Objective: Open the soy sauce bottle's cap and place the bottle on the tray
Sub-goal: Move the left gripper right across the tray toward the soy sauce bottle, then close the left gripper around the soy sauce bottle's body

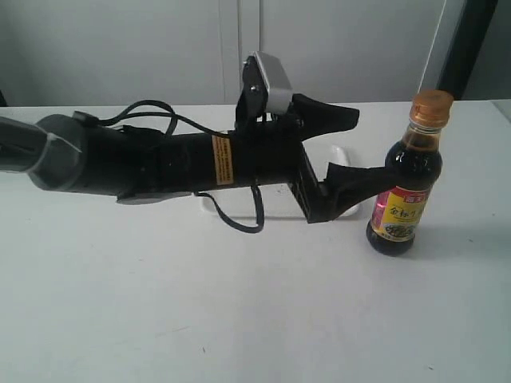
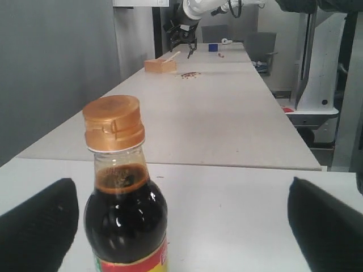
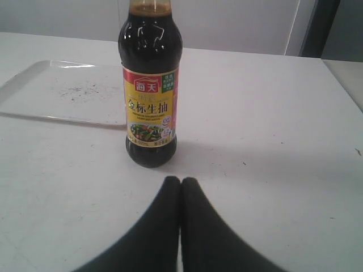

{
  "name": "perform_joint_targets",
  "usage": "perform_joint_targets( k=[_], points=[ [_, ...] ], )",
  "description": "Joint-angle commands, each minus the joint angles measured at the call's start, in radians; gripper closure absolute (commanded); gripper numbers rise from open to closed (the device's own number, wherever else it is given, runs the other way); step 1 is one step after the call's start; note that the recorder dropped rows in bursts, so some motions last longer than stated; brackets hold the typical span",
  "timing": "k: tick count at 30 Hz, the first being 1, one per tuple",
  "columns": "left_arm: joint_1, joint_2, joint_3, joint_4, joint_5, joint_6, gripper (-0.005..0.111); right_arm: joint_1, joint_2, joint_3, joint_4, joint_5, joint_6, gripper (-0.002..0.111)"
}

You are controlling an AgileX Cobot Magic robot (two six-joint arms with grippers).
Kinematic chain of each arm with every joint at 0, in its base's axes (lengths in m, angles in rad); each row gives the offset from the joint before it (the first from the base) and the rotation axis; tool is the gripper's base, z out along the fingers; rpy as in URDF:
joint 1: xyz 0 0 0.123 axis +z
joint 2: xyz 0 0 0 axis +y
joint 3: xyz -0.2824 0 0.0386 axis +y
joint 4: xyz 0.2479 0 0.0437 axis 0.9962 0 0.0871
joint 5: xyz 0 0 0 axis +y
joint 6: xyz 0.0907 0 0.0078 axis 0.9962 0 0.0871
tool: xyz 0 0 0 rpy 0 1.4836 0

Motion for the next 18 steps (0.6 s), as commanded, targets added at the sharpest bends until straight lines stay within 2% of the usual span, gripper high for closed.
perform_joint_targets(
  k=[1,9,18],
  points=[
    [-0.018,0.047,-0.081,0.008,-0.017,-0.059,0.002,-0.005,-0.006,0.001,0.001,-0.009,0.003,0.108],
    [-0.066,0.133,-0.206,0.008,-0.017,-0.106,0.002,-0.005,-0.006,0.001,0.001,-0.009,0.003,0.108],
    [-0.071,0.222,-0.335,0.008,-0.017,-0.193,0.002,-0.005,-0.006,0.001,0.001,-0.009,0.003,0.108]
  ],
)
